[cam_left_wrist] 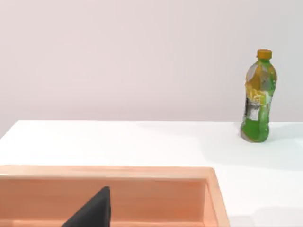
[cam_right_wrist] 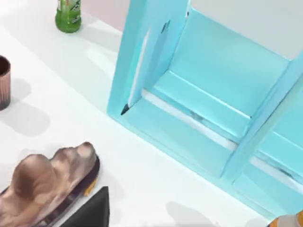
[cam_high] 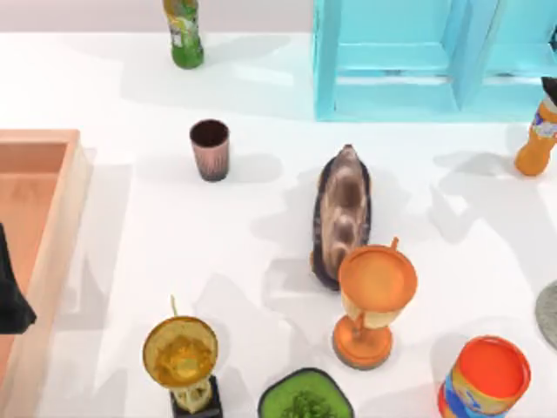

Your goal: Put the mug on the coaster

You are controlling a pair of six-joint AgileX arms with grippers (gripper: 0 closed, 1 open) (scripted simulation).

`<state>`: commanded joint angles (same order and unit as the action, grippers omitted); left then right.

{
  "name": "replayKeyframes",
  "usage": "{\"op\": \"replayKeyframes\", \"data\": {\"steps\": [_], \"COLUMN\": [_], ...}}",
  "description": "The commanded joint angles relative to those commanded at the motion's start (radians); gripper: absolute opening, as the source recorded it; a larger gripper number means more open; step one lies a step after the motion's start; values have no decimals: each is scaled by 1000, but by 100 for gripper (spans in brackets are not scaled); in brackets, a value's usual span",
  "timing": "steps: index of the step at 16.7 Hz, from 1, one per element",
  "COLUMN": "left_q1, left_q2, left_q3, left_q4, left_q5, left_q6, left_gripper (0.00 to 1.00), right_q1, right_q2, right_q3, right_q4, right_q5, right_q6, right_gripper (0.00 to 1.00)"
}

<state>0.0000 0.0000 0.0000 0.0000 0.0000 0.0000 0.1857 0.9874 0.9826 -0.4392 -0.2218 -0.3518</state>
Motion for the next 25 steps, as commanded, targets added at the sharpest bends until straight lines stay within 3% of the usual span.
{"op": "replayKeyframes", "data": {"steps": [9,15,20,25], "left_q1": [0,0,0,0], "left_q2": [0,0,0,0], "left_q3": [0,0,0,0], "left_q4": [0,0,0,0], "left_q5": [0,0,0,0], "left_q6": [0,0,0,0], "left_gripper": [100,100,100,100], "right_q1": [177,265,297,299], "right_q2": [955,1450,1659,1674], "right_q3": [953,1453,1668,1683], "right_q4": [-425,-645,-738,-744], "right_q5": [-211,-320,-365,-368], "right_q6": [-335,-507,-580,-585], "right_gripper": [100,100,100,100]}}
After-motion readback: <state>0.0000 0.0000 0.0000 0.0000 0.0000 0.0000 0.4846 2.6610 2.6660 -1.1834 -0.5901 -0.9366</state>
